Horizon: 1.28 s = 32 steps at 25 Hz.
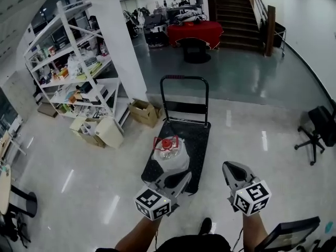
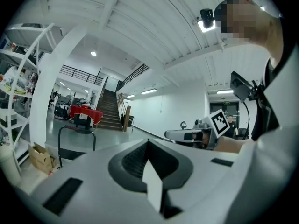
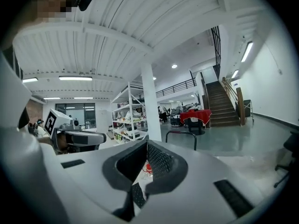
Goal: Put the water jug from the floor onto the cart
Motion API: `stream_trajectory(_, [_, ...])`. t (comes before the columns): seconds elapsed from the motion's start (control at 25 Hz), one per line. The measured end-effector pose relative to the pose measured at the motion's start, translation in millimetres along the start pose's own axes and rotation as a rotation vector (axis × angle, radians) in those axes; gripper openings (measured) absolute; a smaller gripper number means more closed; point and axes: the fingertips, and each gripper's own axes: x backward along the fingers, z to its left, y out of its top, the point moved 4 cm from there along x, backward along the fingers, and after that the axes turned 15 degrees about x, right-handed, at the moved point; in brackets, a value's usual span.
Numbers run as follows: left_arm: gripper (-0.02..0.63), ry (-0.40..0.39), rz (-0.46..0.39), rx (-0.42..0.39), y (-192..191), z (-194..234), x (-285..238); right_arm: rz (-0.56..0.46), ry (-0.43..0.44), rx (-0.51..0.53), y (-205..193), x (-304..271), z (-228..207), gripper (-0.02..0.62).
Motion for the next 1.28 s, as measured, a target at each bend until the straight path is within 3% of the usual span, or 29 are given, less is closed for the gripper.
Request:
stream_trajectory(0.32, [0.002,-0.082,0.03,0.001,-47.7,-41.7,114.3,0.07,-0.085,-0.08,-15.6,76.1,113.4,0.003])
stream_trajectory(0.6, [0.002,-0.112,0.014,0.007,-63.7,-97.7,177.6,0.094,-0.114,-0.085,-10.6,151.0,175.8,0.003])
stream_trajectory(0.84, [0.002,-0.1,0.013,-0.036,-92.1,-177.9,216.5,0.046,-0.1,-0.061,-11.4,234.6,216.3,0.003])
stream_trajectory(1.0, [0.002,-0.12,0.056,-0.084,-130.8,-248.7,238.3,0.036,-0.053,-0.084,-28.1,303.4,240.8,0.003])
stream_trajectory(1.28, [0.002,-0.085,0.1,-0.035,-175.5,-328.4,293.3,0.057,-0.052,-0.118,-39.3,394.5,286.3,0.003])
